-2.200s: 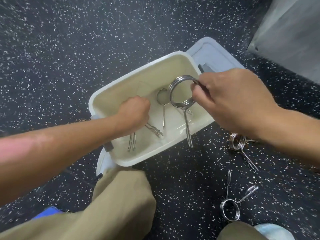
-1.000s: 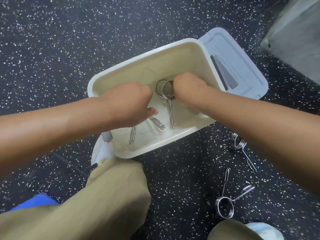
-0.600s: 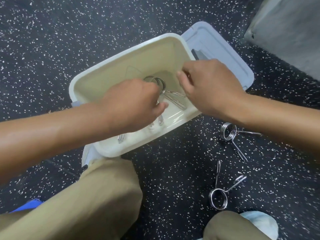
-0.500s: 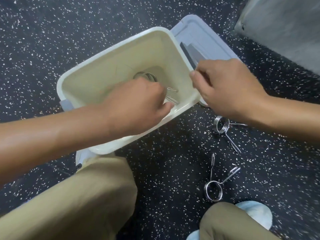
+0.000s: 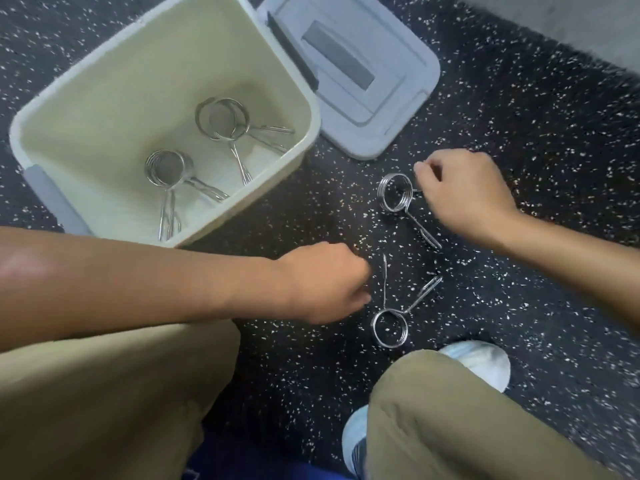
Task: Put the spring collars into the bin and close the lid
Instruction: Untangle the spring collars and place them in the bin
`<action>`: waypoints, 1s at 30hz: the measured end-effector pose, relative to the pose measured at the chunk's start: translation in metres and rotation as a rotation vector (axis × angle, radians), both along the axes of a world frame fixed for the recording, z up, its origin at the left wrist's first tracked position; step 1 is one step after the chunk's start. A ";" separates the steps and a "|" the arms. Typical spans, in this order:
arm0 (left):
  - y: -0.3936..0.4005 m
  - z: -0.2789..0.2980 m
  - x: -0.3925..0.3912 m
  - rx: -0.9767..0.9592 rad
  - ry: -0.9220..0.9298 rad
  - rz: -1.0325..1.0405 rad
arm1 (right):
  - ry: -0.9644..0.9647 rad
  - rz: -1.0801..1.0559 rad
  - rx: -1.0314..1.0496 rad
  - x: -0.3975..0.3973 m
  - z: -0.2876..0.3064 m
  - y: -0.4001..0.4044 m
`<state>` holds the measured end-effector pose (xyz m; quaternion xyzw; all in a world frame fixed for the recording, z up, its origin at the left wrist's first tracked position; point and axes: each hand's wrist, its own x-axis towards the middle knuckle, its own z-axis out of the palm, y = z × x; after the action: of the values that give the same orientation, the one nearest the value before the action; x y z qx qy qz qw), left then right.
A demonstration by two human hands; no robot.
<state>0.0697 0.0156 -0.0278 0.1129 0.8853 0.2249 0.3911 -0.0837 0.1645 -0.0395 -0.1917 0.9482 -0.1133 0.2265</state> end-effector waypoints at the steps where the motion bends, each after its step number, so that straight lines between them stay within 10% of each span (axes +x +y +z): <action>1: 0.009 -0.004 0.003 -0.006 -0.056 -0.018 | -0.008 -0.017 0.013 0.000 -0.006 0.002; 7: 0.050 -0.026 0.019 -0.075 -0.323 0.001 | 0.006 0.040 0.078 -0.006 -0.023 0.014; 22: 0.091 -0.065 0.039 0.238 -0.816 0.965 | -0.017 0.246 0.187 -0.014 -0.034 0.010; 30: 0.083 -0.065 0.031 0.050 -0.580 0.784 | -0.022 0.189 0.173 -0.013 -0.036 0.011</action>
<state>0.1011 0.0983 -0.0926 -0.2871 0.7100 0.3987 0.5045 -0.0967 0.1755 -0.0750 -0.2588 0.9296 -0.0112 0.2622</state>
